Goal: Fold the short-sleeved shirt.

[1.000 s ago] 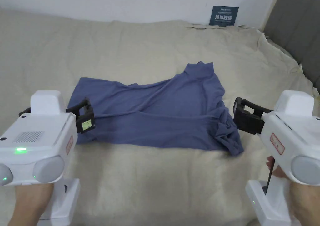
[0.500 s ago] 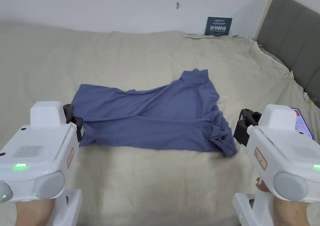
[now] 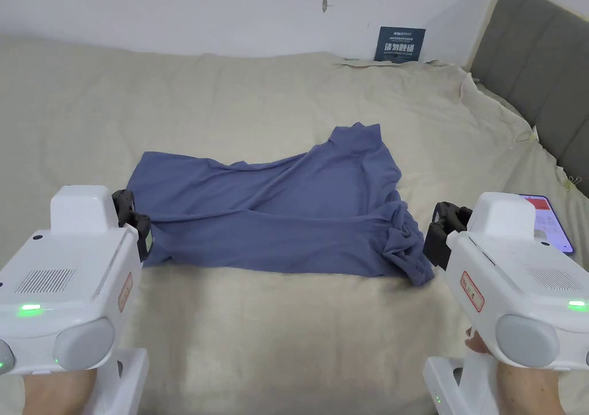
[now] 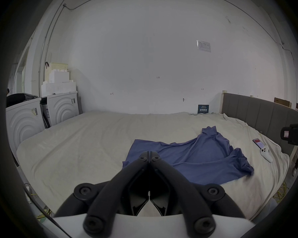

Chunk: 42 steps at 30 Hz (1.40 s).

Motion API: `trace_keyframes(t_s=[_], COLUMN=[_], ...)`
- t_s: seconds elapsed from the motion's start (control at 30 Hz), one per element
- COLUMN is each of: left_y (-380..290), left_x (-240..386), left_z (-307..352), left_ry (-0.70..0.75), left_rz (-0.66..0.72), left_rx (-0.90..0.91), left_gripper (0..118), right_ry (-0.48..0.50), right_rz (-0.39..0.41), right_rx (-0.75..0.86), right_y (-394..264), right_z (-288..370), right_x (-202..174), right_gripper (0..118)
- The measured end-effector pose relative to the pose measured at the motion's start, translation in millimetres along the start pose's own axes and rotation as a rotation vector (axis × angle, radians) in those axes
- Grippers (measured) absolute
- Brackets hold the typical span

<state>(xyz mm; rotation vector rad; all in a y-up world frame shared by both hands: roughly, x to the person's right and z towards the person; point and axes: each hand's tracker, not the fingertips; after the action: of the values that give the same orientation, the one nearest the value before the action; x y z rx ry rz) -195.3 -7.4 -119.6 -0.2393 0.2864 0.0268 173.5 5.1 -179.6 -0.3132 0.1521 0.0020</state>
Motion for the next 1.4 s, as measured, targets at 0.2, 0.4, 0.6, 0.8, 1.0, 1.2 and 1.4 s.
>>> trace_keyframes(t_s=[0.2,0.4,0.6,0.8,1.0,1.2,1.4], left_y=[0.6,0.0,-1.6,-5.0,-11.7,-18.7,-21.5], left_x=[1.9,4.6,6.8,7.6,5.0,2.4,3.7], left_z=[-5.6,-13.0,-21.7,-29.6,-38.8,-45.5,-48.6], left_ry=[-0.005,-0.015,-0.019,-0.019,-0.006,0.005,0.007], left_rz=[0.009,0.003,0.003,-0.006,0.002,0.01,0.019], left_rx=[-0.006,-0.021,-0.044,-0.075,-0.107,-0.134,-0.154], left_gripper=[0,0,0,0,0,0,0], right_ry=[0.003,0.019,0.048,0.014,-0.098,-0.15,-0.126], right_rz=[-0.013,0.079,0.056,0.105,0.087,-0.001,-0.001], right_rx=[-0.088,-0.255,-0.55,-0.737,-0.807,-0.785,-0.775], right_y=[7.6,20.9,16.6,-13.6,-40.7,-51.9,-56.9], right_z=[-25.2,-80.3,-147.1,-194.4,-218.7,-222.5,-223.2], right_x=[10.3,19.6,26.5,23.8,30.4,48.6,49.4], right_gripper=[1,87,89,89,89,70,7])
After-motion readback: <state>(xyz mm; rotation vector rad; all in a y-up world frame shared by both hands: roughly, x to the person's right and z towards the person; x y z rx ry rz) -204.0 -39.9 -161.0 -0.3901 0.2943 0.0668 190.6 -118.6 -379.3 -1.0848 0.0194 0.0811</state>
